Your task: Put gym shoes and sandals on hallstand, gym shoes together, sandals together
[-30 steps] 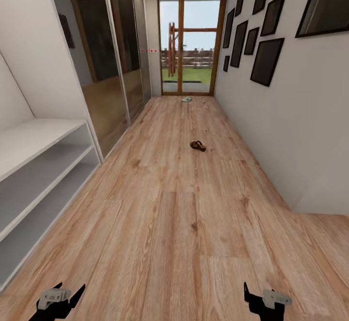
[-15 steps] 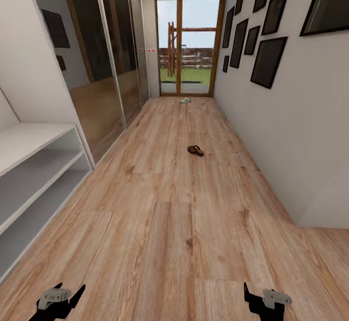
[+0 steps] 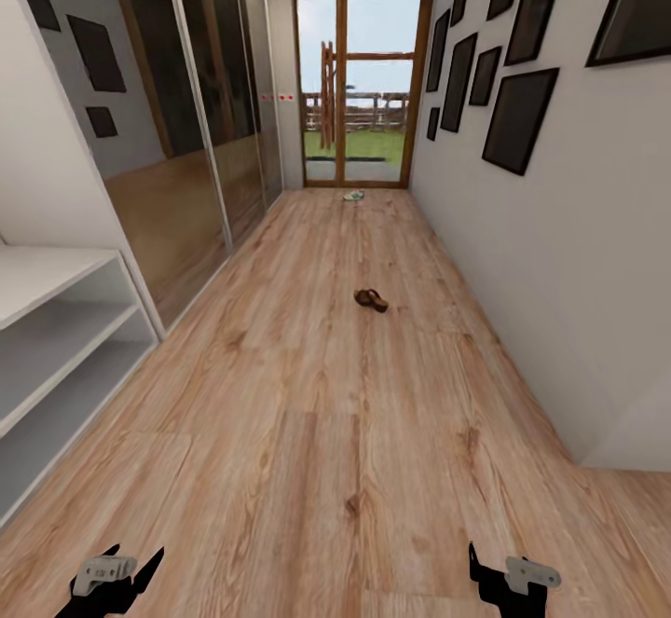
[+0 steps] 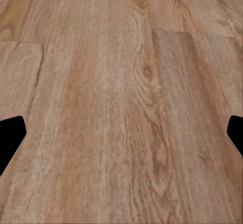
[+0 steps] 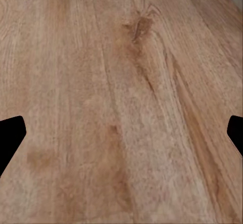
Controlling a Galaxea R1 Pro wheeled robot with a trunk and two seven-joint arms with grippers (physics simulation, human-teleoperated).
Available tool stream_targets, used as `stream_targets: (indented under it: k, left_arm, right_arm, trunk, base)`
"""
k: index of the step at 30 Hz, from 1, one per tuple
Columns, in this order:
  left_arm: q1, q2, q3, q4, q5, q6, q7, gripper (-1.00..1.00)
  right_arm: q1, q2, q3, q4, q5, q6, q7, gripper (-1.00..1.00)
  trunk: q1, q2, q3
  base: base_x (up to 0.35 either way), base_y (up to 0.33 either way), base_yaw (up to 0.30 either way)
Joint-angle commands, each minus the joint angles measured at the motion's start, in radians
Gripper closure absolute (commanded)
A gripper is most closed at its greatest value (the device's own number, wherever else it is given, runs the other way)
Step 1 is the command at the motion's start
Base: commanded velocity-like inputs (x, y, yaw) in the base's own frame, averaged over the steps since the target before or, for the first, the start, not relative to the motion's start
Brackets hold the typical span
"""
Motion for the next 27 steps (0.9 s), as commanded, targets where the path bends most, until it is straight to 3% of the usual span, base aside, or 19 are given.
stream_targets:
  k: [1, 27]
  left_arm:
    - [-0.001, 0.000, 0.003, 0.001, 0.008, 0.002, -0.010, -1.00]
    - [-0.001, 0.000, 0.003, 0.001, 0.009, 0.002, -0.010, -1.00]
  right_arm:
    - [0.000, 0.000, 0.009, 0.000, -0.002, -0.001, -0.007, -1.00]
    - [0.000, 0.000, 0.009, 0.000, -0.002, -0.002, -0.007, -1.00]
  trunk:
    - [0.000, 0.000, -0.001]
    - [0.000, 0.000, -0.001]
  base:
    - [0.309, -0.131, 0.000]
    - [0.310, -0.132, 0.000]
